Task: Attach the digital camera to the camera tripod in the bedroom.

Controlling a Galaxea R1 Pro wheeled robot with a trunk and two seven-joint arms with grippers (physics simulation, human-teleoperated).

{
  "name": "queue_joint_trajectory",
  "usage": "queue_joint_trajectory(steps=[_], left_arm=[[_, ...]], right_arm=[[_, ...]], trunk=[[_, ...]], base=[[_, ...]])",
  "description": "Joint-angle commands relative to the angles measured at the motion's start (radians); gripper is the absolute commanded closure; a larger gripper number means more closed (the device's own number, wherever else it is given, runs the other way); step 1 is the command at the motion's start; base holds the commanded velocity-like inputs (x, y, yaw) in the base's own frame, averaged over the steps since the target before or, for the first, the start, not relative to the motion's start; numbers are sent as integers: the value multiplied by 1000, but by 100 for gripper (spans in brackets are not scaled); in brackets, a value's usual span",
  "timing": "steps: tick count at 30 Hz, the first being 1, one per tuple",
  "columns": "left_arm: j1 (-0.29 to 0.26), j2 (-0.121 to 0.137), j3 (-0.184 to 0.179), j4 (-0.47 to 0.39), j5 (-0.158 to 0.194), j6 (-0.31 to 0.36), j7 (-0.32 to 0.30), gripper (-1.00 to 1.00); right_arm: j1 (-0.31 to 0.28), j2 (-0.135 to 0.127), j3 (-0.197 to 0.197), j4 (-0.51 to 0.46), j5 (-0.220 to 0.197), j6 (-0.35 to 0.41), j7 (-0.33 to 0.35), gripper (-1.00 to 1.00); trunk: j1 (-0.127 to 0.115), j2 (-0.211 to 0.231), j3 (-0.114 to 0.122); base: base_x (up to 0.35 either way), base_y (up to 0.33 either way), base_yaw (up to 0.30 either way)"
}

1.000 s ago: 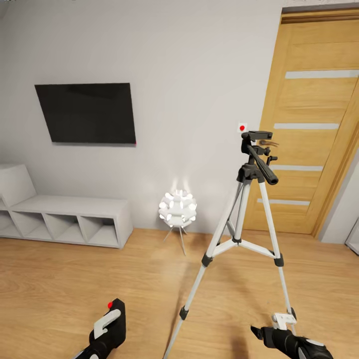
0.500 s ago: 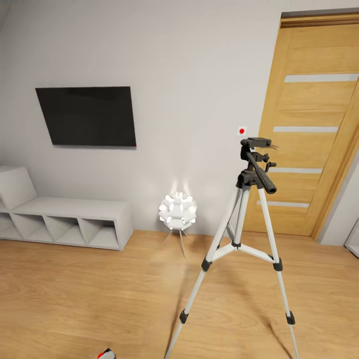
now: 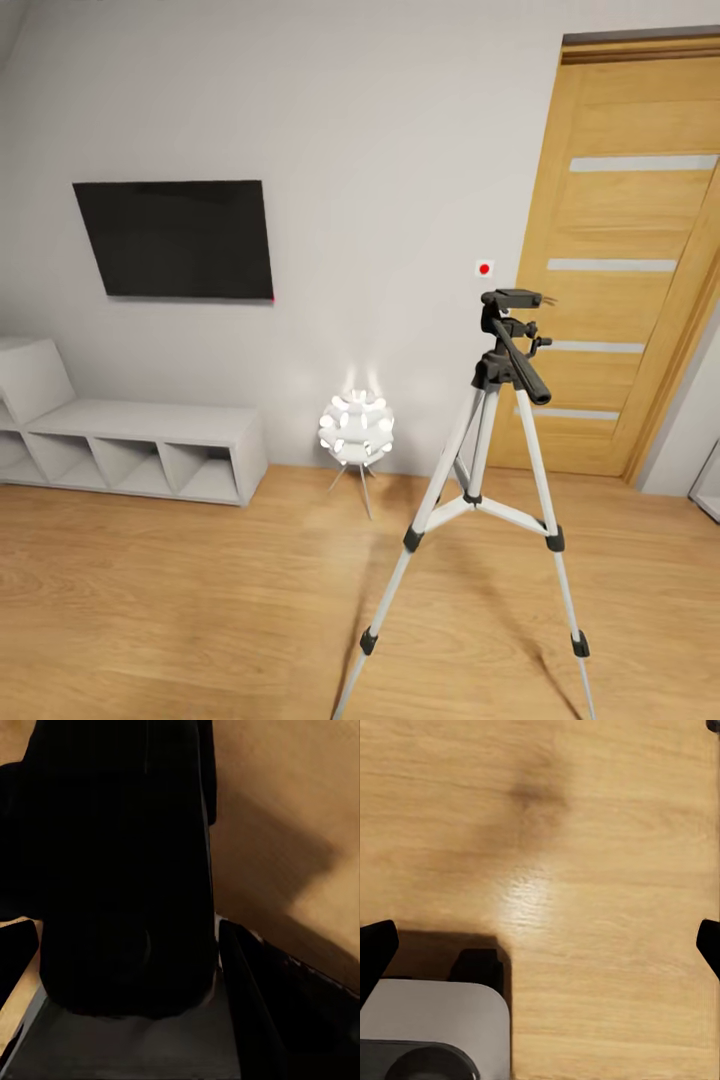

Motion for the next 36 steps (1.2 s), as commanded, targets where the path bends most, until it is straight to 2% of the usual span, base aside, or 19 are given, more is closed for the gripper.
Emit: queue_joint_trajectory(steps=[1, 6, 10, 19, 25, 36], left_arm=[[0, 1, -2, 3, 2, 6, 3, 100], [-1, 4, -2, 79, 5, -47, 5, 100], [0, 3, -1, 92, 7, -73, 5, 100], [0, 3, 0, 94, 7, -81, 5, 100], [0, 1, 0, 94, 7, -81, 5, 100], [-1, 3, 0, 94, 8, -83, 5, 100]], right_arm=[[4, -1, -9, 3, 9, -4, 1, -100], [38, 1, -9, 5, 12, -6, -3, -100], [51, 6, -9, 6, 12, -6, -5, -100], [80, 9, -9, 6, 12, -29, -5, -100], [86, 9, -9, 6, 12, -59, -5, -100], [87, 9, -10, 6, 12, -67, -4, -100]], trunk=[[-4, 7, 2], [-23, 42, 18], [-39, 70, 31], [-73, 133, 59], [-96, 175, 78], [-138, 252, 112]], base=[[0, 0, 0], [0, 0, 0], [0, 0, 0], [0, 0, 0], [0, 0, 0], [0, 0, 0]])
